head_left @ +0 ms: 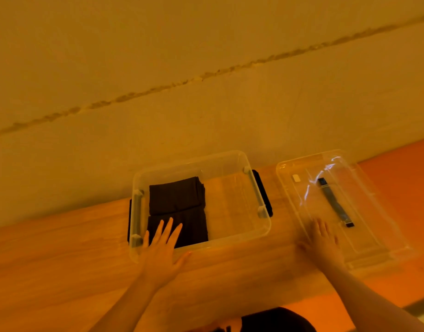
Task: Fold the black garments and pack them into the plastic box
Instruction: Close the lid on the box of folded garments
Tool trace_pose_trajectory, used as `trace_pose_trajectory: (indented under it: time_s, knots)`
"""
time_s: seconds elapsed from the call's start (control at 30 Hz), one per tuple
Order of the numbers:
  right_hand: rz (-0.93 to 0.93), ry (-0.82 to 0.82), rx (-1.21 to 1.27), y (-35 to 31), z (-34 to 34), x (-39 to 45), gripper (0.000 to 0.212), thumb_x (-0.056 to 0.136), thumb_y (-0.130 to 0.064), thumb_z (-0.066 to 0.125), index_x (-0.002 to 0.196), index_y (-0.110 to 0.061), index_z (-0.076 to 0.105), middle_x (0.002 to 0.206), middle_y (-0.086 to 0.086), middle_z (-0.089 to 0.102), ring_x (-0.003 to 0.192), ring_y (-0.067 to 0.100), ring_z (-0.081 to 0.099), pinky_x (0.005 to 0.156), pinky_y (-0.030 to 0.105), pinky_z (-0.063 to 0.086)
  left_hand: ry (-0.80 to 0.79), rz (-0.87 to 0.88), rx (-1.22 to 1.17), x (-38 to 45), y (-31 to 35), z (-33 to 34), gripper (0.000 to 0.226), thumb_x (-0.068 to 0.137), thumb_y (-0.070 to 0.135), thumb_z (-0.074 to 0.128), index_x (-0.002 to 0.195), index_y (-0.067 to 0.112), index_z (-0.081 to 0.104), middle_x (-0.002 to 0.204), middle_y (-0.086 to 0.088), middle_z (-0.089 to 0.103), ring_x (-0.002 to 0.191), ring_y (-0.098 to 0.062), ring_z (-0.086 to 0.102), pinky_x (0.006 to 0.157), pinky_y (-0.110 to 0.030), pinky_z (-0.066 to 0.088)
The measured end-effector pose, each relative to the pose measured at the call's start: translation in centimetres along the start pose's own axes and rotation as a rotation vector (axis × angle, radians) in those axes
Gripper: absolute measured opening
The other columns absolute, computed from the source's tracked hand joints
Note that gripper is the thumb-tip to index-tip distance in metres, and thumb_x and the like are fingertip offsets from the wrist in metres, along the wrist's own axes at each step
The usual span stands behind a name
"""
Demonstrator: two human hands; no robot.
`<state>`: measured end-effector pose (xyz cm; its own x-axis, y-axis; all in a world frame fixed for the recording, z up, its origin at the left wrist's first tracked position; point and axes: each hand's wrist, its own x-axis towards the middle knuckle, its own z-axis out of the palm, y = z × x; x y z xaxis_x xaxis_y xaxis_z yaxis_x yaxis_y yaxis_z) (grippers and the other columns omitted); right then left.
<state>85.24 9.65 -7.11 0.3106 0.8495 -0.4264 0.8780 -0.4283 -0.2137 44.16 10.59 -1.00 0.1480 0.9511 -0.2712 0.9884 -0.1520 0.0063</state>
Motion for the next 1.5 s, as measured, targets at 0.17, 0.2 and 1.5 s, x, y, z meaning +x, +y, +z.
trace_pose_trajectory:
  time_s: [0.17,0.2,1.5]
  knots:
    - [-0.017,0.029,-0.020,0.0,-0.1,1.1,0.069,0.096,-0.041,0.040,0.149,-0.012,0.006,0.156,0.006,0.004,0.144,0.024,0.004,0.116,0.043,0.007,-0.044,-0.006,-0.020,0.2,-0.4,0.4,0.073,0.086,0.072,0.013,0.138,0.026,0.036,0.144,-0.002,0.032,0.130,-0.025,0.033,0.099,-0.054,0.028]
    - [-0.019,0.023,-0.044,0.0,-0.1,1.3,0.065,0.097,-0.038,0.038,0.149,-0.012,0.008,0.156,0.008,0.005,0.144,0.025,0.005,0.117,0.043,0.009,-0.044,0.000,-0.019,0.2,-0.4,0.4,0.074,0.086,0.073,0.012,0.138,0.027,0.035,0.144,-0.001,0.029,0.132,-0.026,0.031,0.100,-0.054,0.026]
    - [-1.031,-0.118,0.211,-27.3,-36.0,-8.4,0.016,0.087,0.001,0.055,0.096,-0.011,0.061,0.091,-0.006,0.069,0.076,0.008,0.069,0.070,0.016,0.052,0.779,-0.173,-1.122,4.9,-4.8,-26.4,0.034,0.091,0.020,0.055,0.123,0.013,0.048,0.119,-0.008,0.057,0.112,-0.026,0.055,0.087,-0.031,0.046]
